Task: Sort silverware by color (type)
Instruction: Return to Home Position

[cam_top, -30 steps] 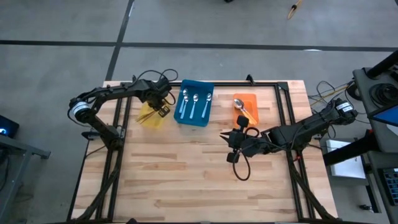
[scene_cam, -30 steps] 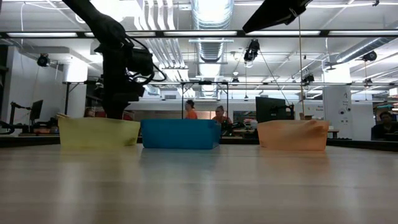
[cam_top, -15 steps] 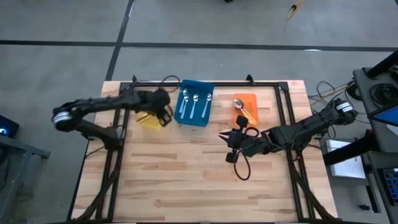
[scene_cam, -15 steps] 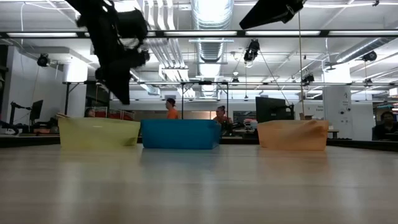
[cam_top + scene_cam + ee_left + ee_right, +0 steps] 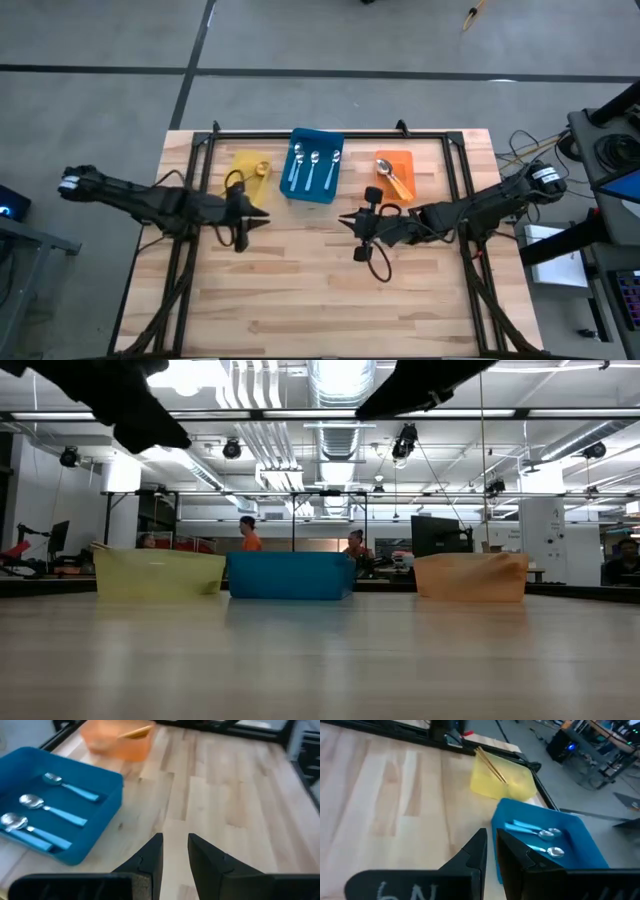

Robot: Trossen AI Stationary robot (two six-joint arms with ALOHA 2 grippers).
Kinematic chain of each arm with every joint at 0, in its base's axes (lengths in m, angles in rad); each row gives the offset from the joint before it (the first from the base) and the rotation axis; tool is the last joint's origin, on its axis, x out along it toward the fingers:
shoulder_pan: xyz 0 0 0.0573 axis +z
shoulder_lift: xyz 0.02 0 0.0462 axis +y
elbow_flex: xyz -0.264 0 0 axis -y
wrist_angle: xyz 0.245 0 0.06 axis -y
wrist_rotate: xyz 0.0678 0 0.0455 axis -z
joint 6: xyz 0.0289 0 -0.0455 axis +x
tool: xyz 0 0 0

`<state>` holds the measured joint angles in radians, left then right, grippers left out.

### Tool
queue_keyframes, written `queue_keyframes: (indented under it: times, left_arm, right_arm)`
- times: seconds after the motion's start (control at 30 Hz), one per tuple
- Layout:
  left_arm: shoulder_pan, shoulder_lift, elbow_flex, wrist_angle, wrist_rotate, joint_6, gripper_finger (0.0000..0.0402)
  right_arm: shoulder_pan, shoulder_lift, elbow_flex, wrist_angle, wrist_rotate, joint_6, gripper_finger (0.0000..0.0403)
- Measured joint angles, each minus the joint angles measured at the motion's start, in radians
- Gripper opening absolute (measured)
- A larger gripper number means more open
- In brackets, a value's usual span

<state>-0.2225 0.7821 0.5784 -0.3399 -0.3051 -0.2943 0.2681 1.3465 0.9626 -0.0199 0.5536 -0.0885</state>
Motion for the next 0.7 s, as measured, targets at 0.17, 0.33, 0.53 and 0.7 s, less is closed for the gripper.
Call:
queue_keyframes:
  times: [0.17,0.33,0.53,0.7]
  left_arm:
    - [-0.039,-0.108,-0.06,-0.003,0.0,0.034,0.0071]
    - [-0.038,-0.215,-0.125,-0.009,0.037,0.101,0.006]
    - [-0.032,-0.324,-0.212,0.081,0.012,0.136,0.0038]
    - [0.0,-0.337,-0.305,0.234,0.026,0.229,0.0036]
  right_arm:
    - [-0.071,-0.03,-0.092,0.115,-0.138,-0.014,0.0031]
    - [-0.12,-0.049,-0.163,0.148,-0.194,0.023,0.0031]
    - [-0.12,-0.052,-0.18,0.178,-0.196,0.024,0.0031]
    - [-0.121,-0.057,-0.18,0.217,-0.197,-0.025,0.0031]
